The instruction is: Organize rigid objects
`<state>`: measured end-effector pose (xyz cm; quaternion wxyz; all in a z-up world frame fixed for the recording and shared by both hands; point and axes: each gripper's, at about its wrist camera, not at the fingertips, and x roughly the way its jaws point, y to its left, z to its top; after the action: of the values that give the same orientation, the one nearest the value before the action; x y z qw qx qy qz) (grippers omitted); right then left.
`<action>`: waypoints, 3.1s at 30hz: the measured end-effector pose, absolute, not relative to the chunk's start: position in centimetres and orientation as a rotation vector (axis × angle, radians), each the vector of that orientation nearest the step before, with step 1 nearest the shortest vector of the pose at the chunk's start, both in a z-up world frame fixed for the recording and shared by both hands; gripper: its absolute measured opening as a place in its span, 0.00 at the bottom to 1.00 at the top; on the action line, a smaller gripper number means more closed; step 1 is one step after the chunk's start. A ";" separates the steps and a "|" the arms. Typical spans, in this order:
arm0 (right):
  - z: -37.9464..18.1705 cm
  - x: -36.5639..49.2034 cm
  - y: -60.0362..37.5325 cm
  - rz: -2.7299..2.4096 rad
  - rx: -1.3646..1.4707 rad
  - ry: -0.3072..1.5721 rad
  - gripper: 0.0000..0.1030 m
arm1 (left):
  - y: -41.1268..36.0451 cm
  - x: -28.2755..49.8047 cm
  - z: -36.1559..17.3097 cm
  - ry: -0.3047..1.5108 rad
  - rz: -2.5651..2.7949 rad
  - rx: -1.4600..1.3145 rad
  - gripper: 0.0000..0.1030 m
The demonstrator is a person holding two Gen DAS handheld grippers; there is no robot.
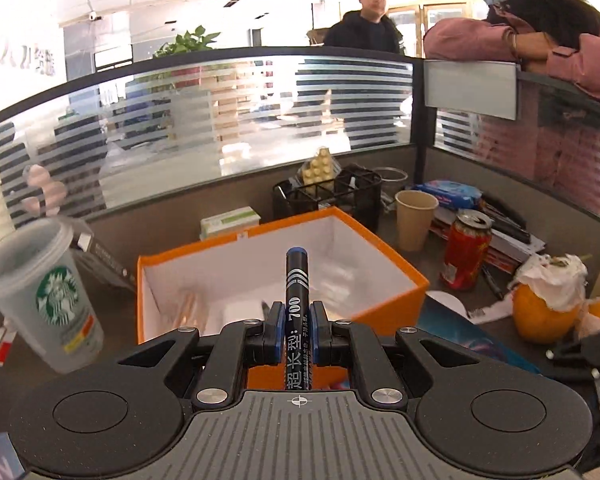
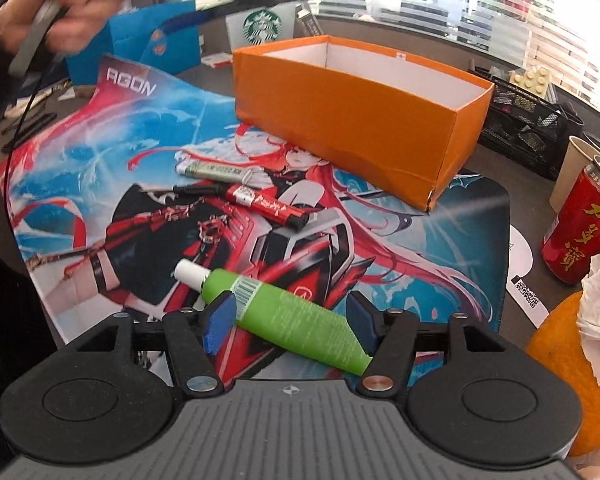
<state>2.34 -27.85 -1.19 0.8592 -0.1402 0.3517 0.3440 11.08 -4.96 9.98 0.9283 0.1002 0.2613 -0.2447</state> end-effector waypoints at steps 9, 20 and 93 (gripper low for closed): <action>-1.5 3.2 -27.2 0.736 -0.370 0.752 0.60 | -5.2 20.2 8.8 0.687 -0.497 0.192 0.10; -1.4 4.4 -26.3 0.754 -0.378 0.761 0.62 | -6.2 27.2 3.6 0.836 -0.453 0.194 0.10; -0.5 5.7 -26.0 0.641 0.132 0.748 0.18 | -0.9 8.9 0.3 0.660 -0.428 0.213 0.57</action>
<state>5.68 -26.05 -0.46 0.8791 0.0634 0.3588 0.3073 8.91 -0.92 0.27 0.9181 0.1038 0.3208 -0.2082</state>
